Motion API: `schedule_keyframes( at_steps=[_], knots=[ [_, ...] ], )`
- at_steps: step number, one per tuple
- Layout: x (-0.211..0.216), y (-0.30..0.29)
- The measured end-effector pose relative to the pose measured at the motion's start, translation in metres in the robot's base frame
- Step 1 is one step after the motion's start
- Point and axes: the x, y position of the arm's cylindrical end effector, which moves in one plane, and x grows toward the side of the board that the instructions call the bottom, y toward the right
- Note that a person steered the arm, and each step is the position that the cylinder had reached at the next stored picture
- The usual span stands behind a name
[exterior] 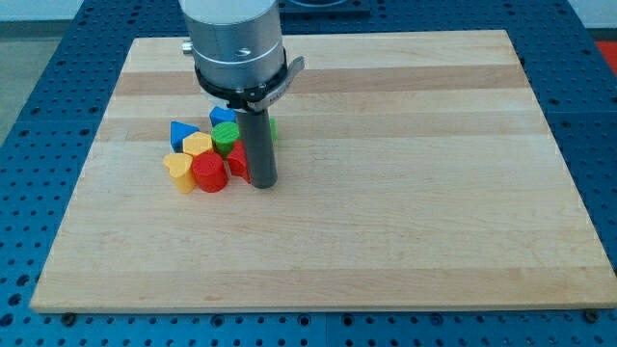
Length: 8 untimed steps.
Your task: Slide the group of blocks to the right
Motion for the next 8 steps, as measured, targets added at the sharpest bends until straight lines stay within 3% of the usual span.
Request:
schedule_keyframes(
  at_steps=[2,3,4,5,6,8],
  knots=[
    [0.056,-0.053],
    [0.056,-0.105],
    [0.038,-0.155],
    [-0.034,-0.169],
    [-0.065,-0.165],
    [-0.074,-0.158]
  ],
)
